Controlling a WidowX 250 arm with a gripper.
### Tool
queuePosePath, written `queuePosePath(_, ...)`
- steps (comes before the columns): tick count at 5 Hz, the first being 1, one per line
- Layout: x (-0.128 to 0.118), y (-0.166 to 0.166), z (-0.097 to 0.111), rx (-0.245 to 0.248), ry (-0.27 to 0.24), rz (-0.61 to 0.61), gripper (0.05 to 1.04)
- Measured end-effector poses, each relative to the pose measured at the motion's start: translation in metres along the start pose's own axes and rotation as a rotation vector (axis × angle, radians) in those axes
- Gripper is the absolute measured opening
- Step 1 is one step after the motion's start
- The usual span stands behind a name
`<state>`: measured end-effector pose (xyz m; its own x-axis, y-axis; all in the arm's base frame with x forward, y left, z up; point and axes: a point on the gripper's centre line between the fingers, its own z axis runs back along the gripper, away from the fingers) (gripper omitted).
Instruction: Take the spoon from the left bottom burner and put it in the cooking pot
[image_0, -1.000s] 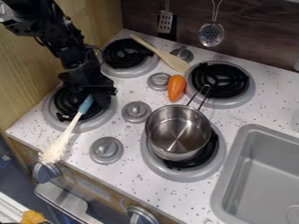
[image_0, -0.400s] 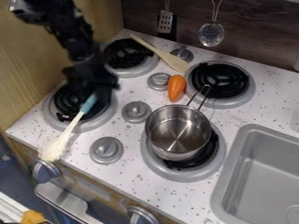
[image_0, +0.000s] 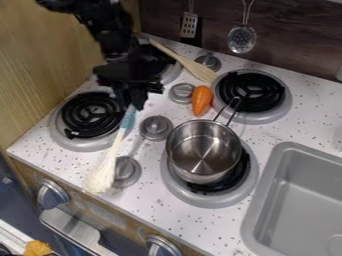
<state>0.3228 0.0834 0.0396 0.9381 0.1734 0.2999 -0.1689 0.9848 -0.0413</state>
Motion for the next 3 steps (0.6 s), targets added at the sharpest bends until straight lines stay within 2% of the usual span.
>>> queuePosePath(1, -0.001, -0.001, 0.001, 0.004, 0.023, -0.006, 0.227)
queuePosePath(2, 0.009, -0.009, 0.014, 0.007, 0.068, 0.038, 0.227)
queuePosePath(3, 0.021, -0.02, 0.032, 0.02, 0.118, 0.156, 0.227)
